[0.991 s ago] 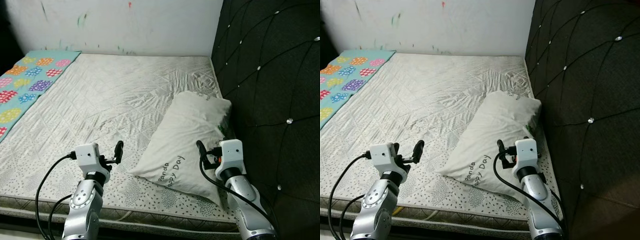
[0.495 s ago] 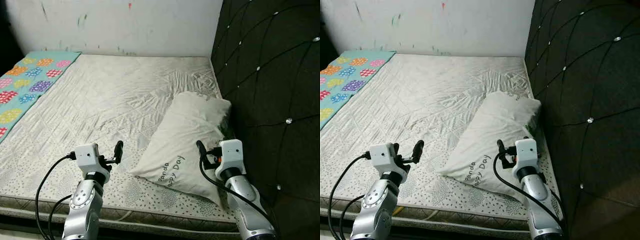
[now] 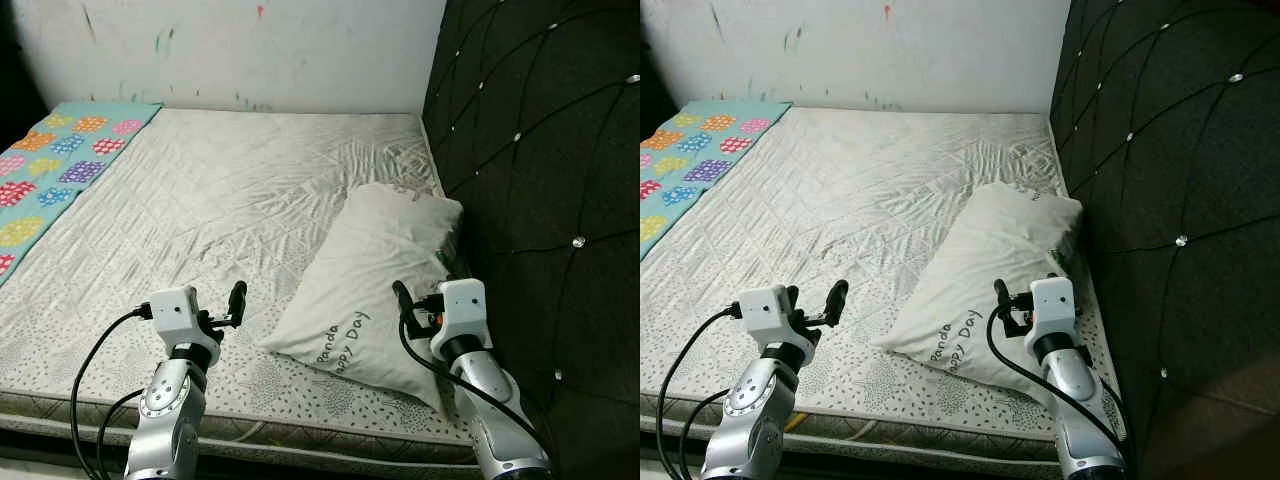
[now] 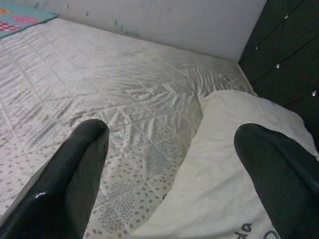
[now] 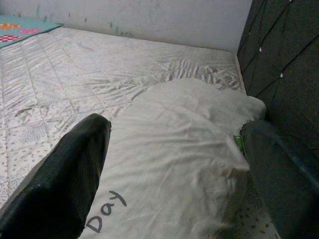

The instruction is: Clean up the room

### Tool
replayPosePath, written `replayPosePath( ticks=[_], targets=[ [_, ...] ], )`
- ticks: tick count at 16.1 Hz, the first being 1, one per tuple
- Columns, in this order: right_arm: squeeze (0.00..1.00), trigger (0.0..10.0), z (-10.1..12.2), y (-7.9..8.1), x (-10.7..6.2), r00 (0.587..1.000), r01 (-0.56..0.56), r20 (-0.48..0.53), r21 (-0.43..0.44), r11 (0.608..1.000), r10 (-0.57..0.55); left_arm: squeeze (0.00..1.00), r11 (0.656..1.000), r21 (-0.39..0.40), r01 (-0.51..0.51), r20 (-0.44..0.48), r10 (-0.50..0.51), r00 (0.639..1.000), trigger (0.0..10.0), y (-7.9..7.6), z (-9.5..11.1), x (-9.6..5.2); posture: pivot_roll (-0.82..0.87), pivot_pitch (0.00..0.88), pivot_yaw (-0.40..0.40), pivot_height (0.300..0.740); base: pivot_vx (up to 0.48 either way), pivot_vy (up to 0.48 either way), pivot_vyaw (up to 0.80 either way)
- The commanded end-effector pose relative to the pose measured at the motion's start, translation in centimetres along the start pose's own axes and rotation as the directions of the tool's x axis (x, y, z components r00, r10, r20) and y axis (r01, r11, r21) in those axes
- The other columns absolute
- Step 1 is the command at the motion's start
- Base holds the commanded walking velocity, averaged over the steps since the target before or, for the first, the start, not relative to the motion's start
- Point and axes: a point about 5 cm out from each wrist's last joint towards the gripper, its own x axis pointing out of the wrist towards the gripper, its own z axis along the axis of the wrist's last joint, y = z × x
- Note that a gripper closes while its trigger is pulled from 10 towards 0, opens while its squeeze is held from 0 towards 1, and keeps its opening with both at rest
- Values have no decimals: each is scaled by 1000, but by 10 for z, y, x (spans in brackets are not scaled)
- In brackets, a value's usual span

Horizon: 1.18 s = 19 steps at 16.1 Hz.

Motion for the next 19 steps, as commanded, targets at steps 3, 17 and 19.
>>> replayPosePath(
  ticks=[3,17,19],
  targets=[
    [0,10000,1,0,2,1000,-4,-2,-5,1000,4,0,1000,7,-3,-2,3,1000,10000,2,2,2,-109,0,39,740,0,0,0],
    [0,10000,0,-1,2,1000,-8,-6,-9,1000,8,0,1000,3,-5,-2,5,1000,10000,1,1,2,-107,0,34,740,0,0,0],
    [0,10000,0,0,2,1000,-10,-7,-10,1000,10,0,1000,-4,-6,-2,6,1000,10000,1,0,2,-108,0,33,740,0,0,0]
  ],
)
